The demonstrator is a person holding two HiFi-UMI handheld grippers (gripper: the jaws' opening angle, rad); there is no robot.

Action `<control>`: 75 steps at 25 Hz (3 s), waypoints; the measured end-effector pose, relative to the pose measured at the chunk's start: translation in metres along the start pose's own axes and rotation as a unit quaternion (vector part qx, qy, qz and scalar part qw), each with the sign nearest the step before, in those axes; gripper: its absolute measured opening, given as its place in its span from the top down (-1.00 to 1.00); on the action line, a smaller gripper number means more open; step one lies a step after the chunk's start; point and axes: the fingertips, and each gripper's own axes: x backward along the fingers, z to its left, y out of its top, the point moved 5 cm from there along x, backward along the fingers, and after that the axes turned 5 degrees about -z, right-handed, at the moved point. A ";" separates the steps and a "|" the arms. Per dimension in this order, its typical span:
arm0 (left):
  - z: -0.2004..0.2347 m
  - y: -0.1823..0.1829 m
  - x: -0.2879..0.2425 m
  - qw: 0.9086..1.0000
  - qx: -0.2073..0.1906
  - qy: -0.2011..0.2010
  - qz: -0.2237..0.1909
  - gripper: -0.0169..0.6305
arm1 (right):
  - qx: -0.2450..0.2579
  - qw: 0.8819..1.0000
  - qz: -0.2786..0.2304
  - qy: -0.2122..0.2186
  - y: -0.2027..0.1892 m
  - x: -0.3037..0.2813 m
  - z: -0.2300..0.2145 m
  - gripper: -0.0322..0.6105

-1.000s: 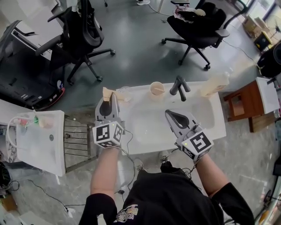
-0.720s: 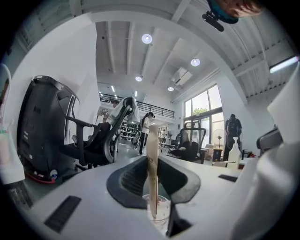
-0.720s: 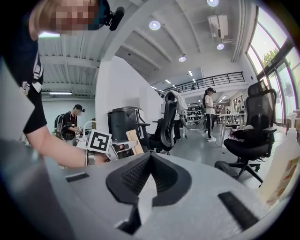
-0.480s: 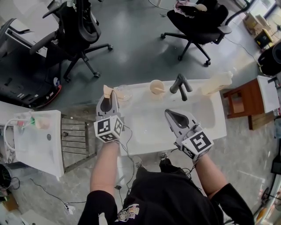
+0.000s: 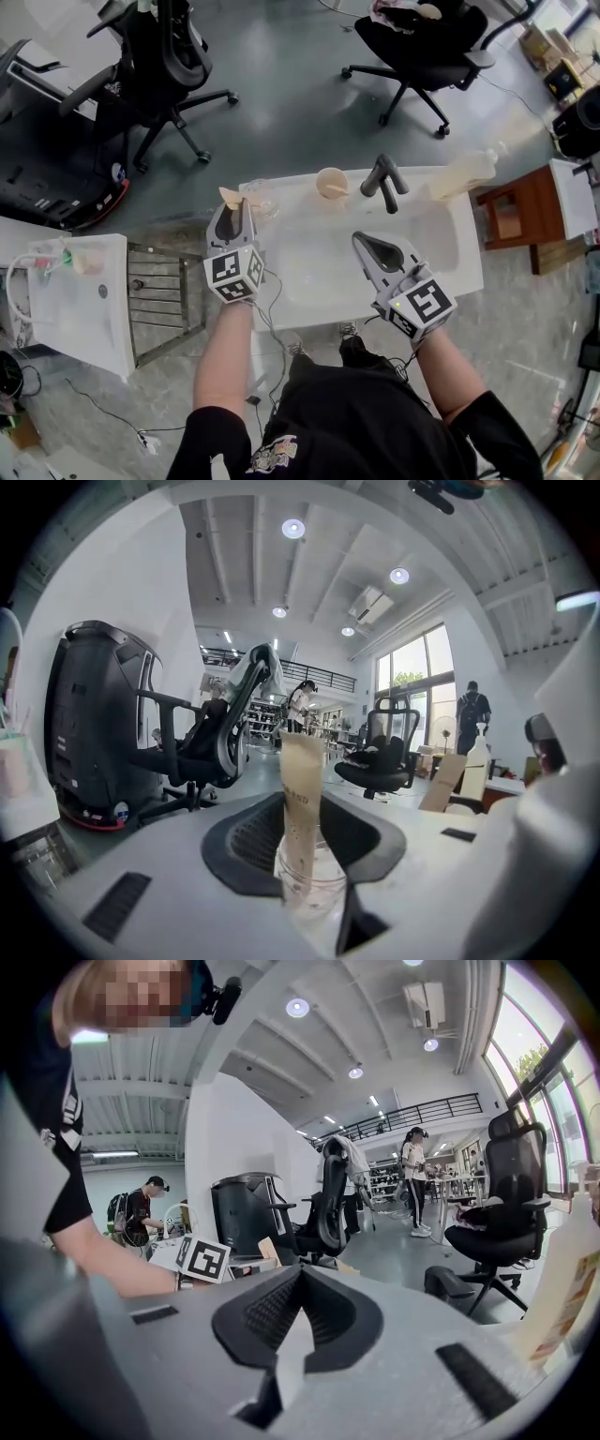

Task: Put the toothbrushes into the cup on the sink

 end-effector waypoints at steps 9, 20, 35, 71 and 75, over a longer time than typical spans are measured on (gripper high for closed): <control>-0.002 0.008 0.017 1.000 -0.013 0.004 -0.012 0.50 | 0.001 1.000 -0.007 0.011 0.003 0.000 0.007 0.88; -0.005 0.043 0.068 0.998 -0.005 0.000 -0.055 0.47 | 0.008 0.999 -0.024 0.020 0.012 0.000 0.027 0.88; -0.034 0.105 0.167 0.994 -0.002 -0.068 -0.089 0.89 | 0.014 0.998 -0.051 0.023 0.029 0.015 0.072 0.88; -0.165 0.086 0.358 0.978 -0.025 -0.194 -0.069 0.92 | 0.026 0.994 -0.097 -0.036 0.019 0.212 0.165 0.88; -0.190 0.085 0.400 0.984 -0.020 -0.165 -0.069 0.92 | 0.032 0.994 -0.106 -0.009 0.020 0.255 0.175 0.88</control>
